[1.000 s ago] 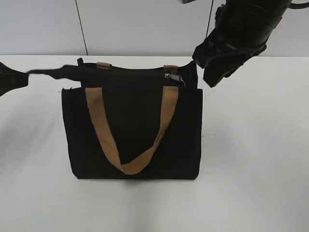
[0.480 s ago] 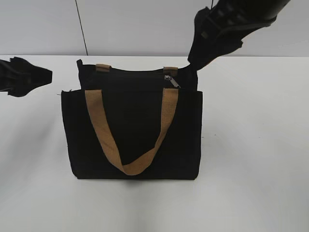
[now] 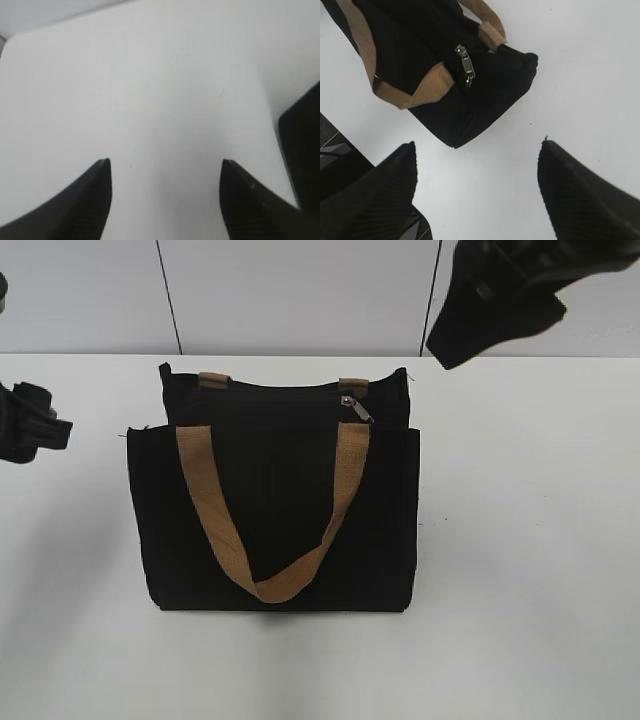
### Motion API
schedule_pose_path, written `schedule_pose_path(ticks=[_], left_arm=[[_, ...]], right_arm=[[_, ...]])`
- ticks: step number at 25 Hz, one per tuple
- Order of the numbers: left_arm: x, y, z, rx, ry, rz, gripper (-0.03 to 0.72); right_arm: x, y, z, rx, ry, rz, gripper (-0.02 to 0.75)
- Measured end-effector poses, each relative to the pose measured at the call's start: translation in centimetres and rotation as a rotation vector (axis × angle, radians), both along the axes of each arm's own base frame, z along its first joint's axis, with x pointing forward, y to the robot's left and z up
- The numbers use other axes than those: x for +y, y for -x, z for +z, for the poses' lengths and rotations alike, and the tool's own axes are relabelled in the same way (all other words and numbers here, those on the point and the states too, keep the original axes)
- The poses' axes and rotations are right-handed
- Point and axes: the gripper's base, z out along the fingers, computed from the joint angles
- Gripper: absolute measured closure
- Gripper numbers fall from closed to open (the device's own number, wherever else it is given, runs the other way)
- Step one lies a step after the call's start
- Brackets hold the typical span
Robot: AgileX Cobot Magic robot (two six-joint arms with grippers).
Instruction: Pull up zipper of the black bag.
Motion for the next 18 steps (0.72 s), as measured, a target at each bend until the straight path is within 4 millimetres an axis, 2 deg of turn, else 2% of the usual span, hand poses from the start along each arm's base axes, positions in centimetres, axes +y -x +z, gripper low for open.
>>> schedule_pose_path(ticks=[4,6,11,15,18], left_arm=[[-0.9,0.5,2.4,0.158,0.047,-0.039,0.184],[-1.1,1.4,4.5,0.198,0.091,-0.078,0.182],[-0.3,5.8,7.6,0.325,0.183,-0.189,0.162],[1.5,9.7,7.8,0.417,0.183,-0.200,0.162],[3.6,13.1,7.2,0.388,0.184,-0.223,0.162]], right_arm=[[-1.2,1.8,-1.9,0.032,0.019,-0.004,0.171],[-2.0,3.2,-2.8,0.053,0.028,-0.009,0.171],[-5.1,8.4,-4.9,0.081,0.029,-0.033,0.170],[-7.8,12.6,-7.2,0.090,0.013,-0.065,0.170],[-9.7,15.8,-8.4,0.052,-0.024,-0.081,0.170]])
